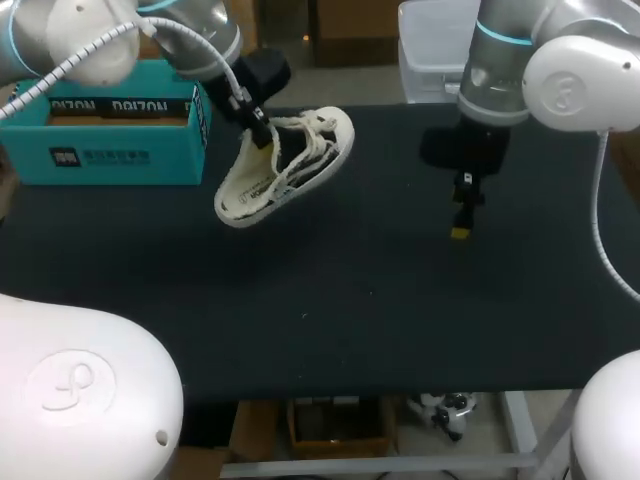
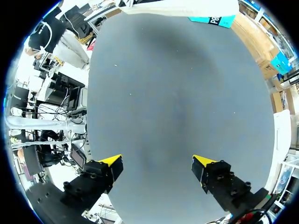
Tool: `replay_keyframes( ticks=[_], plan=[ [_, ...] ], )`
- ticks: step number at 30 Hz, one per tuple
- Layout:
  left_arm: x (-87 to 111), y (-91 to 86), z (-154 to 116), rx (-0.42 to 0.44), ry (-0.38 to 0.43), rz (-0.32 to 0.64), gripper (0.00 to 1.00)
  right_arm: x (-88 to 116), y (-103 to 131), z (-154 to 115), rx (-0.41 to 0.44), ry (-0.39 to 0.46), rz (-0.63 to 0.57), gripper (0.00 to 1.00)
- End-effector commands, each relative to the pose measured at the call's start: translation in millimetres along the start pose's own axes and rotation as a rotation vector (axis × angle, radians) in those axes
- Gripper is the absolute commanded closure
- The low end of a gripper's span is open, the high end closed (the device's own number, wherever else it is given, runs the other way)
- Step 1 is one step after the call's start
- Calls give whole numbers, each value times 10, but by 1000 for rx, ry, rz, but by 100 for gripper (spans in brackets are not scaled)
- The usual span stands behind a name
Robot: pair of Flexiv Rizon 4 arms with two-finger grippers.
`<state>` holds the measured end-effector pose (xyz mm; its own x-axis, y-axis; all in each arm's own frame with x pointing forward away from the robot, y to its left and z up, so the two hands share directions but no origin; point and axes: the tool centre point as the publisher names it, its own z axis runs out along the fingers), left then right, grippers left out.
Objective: Open the shoe tongue, take the insole out of the shoe, put the insole back into the shoe, and pack the shoe into the shoebox
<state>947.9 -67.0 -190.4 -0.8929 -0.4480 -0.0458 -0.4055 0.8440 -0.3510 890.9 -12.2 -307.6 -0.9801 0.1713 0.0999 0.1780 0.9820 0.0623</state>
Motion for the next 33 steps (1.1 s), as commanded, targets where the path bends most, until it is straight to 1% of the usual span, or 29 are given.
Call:
replay_keyframes(
  ticks=[1, 3, 5, 6, 10, 11, 13, 14, 16, 18, 20, 24, 25, 26, 28, 29, 30, 31, 32, 33],
  plan=[
    [-124, 82, -529, -16, -9, 52, 100, 9, -6, -2, 1, -1, 0, 0],
    [-187, 163, -622, -9, 9, 72, 100, 9, -6, -2, 1, -1, 0, 0],
    [-269, 218, -663, -27, -8, 78, 100, 9, -6, -2, 1, -1, 0, 0],
    [-352, 265, -699, -42, -29, 80, 100, 9, -6, -2, 1, -1, 0, 0],
    [-573, 457, -868, -20, -42, 137, 100, 9, -6, -2, 1, -1, 0, 0],
    [-673, 513, -908, -11, -36, 156, 100, 9, -6, -2, 1, -1, 0, 0],
    [-812, 566, -923, -15, -40, 172, 100, 9, -6, -2, 1, -1, 0, 0],
    [-947, 591, -930, -18, -34, 177, 100, 9, -6, -2, 1, -1, 0, 0],
    [-1099, 634, -955, -30, -36, 195, 100, 9, -6, -2, 1, -1, 0, 0],
    [-1196, 697, -1003, -30, -44, 219, 100, 9, -6, -2, 1, -1, 0, 0],
    [-1361, 759, -1093, -19, -31, 243, 100, 9, -6, -2, 1, -1, 0, 0],
    [-1711, 926, -1180, -45, -41, 282, 100, 9, -6, -2, 1, -1, 0, 0],
    [-1738, 937, -1185, -46, -41, 285, 100, 9, -6, -2, 1, -1, 0, 0],
    [-1877, 1001, -1209, -47, -41, 291, 100, 9, -6, -2, 1, -1, 0, 0],
    [-2014, 1057, -1222, -52, -33, 312, 100, 9, -6, -2, 1, -1, 0, 0],
    [-2140, 1083, -1237, -56, -31, 319, 100, 9, -6, -2, 1, -1, 0, 0],
    [-2260, 1094, -1257, -63, -30, 330, 100, 9, -6, -2, 1, -1, 0, 0],
    [-2322, 1106, -1261, -66, -30, 334, 100, 9, -6, -2, 1, -1, 0, 0],
    [-2459, 1115, -1278, -70, -33, 335, 100, 9, -6, -2, 1, -1, 0, 0],
    [-2521, 1127, -1285, -73, -31, 340, 100, 9, -6, -2, 1, -1, 0, 0]
  ],
)
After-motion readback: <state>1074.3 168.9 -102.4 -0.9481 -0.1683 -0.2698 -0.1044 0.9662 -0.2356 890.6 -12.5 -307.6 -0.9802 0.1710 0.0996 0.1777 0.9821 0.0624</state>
